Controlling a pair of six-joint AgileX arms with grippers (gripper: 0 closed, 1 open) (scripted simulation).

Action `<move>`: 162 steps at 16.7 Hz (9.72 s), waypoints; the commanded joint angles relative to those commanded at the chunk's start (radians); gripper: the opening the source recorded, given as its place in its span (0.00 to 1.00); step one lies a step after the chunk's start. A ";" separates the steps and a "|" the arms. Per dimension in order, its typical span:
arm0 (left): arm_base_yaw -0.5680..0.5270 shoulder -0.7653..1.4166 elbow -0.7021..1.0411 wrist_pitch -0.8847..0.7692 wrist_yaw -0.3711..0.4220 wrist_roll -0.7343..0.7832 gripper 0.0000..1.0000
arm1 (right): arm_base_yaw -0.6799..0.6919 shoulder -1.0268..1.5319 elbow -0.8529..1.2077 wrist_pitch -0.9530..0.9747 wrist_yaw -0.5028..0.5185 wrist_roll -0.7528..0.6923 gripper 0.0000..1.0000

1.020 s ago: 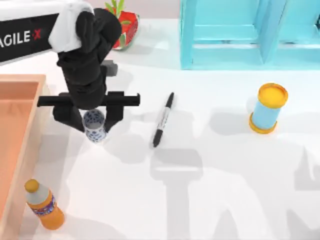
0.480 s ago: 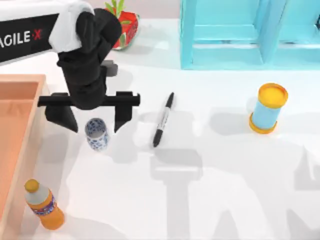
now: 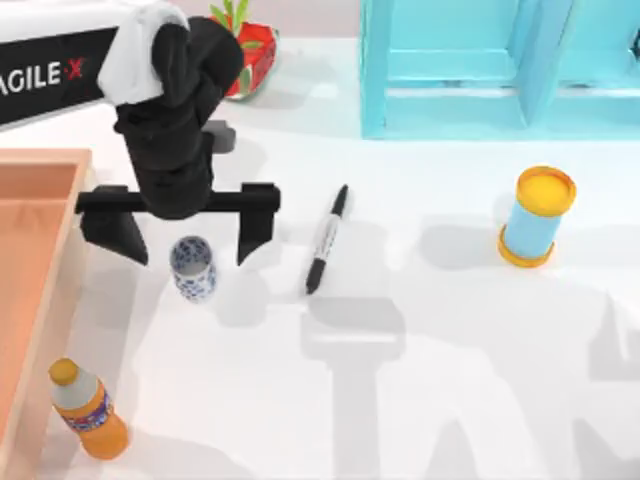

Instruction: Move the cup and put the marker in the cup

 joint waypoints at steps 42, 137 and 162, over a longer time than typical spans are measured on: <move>-0.274 0.458 0.647 -0.158 -0.176 0.012 1.00 | 0.000 0.000 0.000 0.000 0.000 0.000 1.00; -0.197 -0.652 -1.294 2.356 -0.388 0.459 0.00 | 0.000 0.000 0.000 0.000 0.000 0.000 1.00; -0.159 -0.551 -1.251 2.431 -0.349 0.452 1.00 | 0.000 0.000 0.000 0.000 0.000 0.000 1.00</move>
